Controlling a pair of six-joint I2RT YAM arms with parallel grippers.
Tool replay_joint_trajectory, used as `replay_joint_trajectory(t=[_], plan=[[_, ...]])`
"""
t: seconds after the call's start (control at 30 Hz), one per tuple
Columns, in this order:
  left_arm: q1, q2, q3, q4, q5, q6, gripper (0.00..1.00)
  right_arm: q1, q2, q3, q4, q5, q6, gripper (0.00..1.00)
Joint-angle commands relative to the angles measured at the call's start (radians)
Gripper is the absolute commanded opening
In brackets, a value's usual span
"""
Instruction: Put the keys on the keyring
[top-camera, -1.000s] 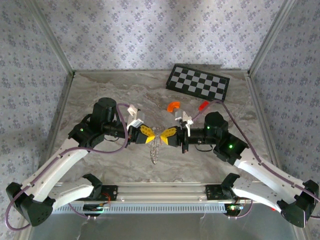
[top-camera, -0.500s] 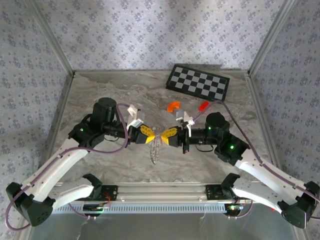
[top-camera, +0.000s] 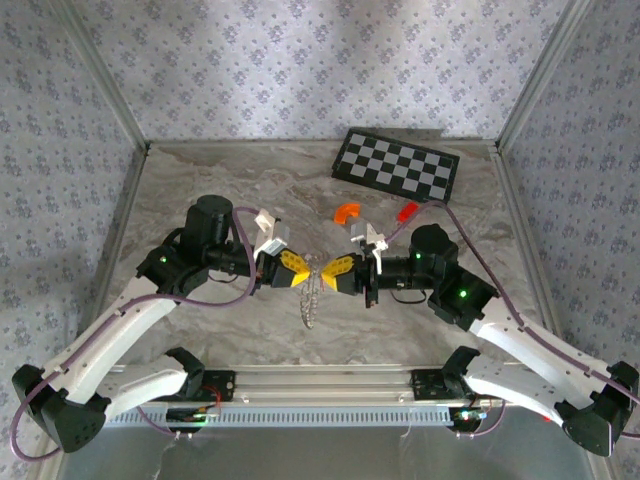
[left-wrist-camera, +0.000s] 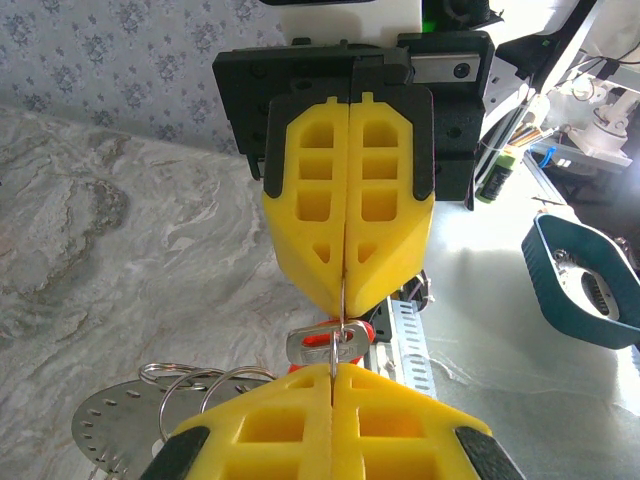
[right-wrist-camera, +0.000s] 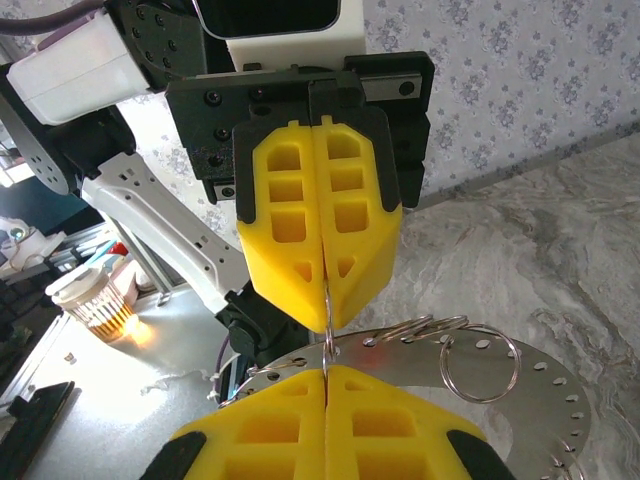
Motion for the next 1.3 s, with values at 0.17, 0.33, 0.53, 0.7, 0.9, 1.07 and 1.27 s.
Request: replay_joint_trajectory(t=[0.17, 0.33, 0.53, 0.7, 0.9, 1.07, 1.27], plan=[[-0.007, -0.01, 0.033, 0.015, 0.022, 0.022, 0.0, 0.002, -0.001, 0.014, 0.002, -0.019, -0.02, 0.0], [-0.006, -0.013, 0.032, 0.015, 0.024, 0.022, 0.0, 0.002, 0.005, 0.017, 0.003, -0.017, -0.025, 0.0], [-0.006, -0.014, 0.033, 0.011, 0.024, 0.024, 0.0, 0.004, 0.013, 0.022, -0.001, -0.012, -0.032, 0.0], [-0.006, -0.013, 0.034, 0.011, 0.026, 0.024, 0.0, 0.005, 0.012, 0.025, -0.007, -0.008, -0.04, 0.0], [-0.007, -0.013, 0.034, 0.008, 0.024, 0.024, 0.0, 0.006, -0.001, 0.024, -0.024, 0.011, -0.051, 0.0], [-0.007, -0.008, 0.034, 0.004, 0.023, 0.027, 0.0, 0.007, -0.028, 0.027, -0.091, 0.023, -0.123, 0.0], [-0.007, 0.002, 0.057, -0.012, -0.042, 0.052, 0.0, -0.01, -0.011, 0.141, -0.406, -0.038, -0.375, 0.0]])
